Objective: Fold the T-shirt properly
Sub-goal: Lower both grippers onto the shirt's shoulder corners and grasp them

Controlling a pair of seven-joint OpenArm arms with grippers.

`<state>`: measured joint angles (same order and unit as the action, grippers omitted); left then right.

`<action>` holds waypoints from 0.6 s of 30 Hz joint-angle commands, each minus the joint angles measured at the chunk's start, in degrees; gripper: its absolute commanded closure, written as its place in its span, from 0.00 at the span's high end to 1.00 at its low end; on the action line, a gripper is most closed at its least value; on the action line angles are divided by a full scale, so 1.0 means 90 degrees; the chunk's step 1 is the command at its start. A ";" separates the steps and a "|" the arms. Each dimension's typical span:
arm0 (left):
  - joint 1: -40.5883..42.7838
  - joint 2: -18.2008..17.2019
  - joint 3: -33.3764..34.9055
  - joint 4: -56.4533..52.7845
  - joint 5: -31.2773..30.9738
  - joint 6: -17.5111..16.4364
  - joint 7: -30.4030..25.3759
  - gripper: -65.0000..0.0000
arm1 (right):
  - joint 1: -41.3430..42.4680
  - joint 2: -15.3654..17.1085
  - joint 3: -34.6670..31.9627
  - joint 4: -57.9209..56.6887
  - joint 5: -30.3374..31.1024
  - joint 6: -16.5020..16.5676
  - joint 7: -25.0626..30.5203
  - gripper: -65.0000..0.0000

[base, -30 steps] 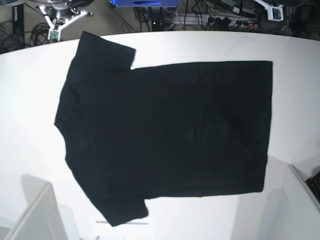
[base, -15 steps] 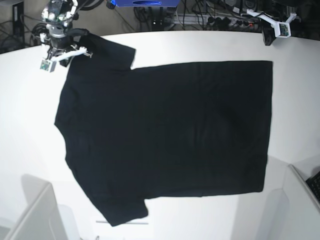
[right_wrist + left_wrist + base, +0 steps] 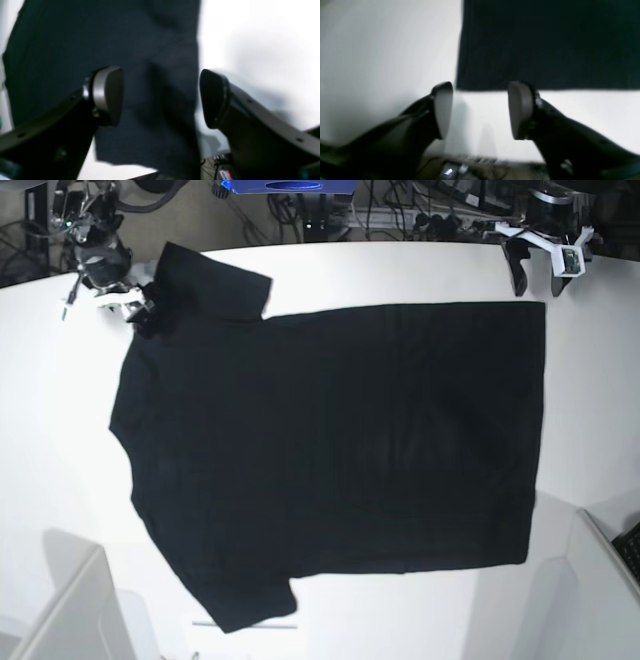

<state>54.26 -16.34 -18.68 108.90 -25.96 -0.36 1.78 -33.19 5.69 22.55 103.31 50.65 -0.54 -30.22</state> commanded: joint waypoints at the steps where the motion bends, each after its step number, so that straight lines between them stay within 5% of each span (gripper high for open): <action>1: 0.0130 -0.0045 -0.0059 0.0007 -0.0276 -0.0043 -0.0125 0.59 | -0.0009 0.0027 0.0010 -0.0016 0.0071 0.0074 0.0061 0.60; 5: -0.0017 -0.0172 -0.0167 -0.0130 -0.1409 -0.0893 -0.0125 0.59 | -0.0019 0.0017 0.0010 -0.0240 0.0071 0.0074 0.0061 0.59; 14: -0.0134 -0.0153 -0.0587 -0.0462 -0.1526 -0.0961 -0.0125 0.60 | -0.0156 0.0007 -0.0341 -0.0582 0.0062 0.0084 0.0022 0.59; 18: -0.0222 -0.0153 -0.0635 -0.0735 -0.2161 -0.0971 -0.0125 0.60 | -0.0293 0.0027 -0.0664 -0.0582 0.0062 0.0084 0.0061 0.59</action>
<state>51.40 -17.34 -23.83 101.56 -45.47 -8.84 1.98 -34.68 5.69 16.75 98.61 51.92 1.76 -26.35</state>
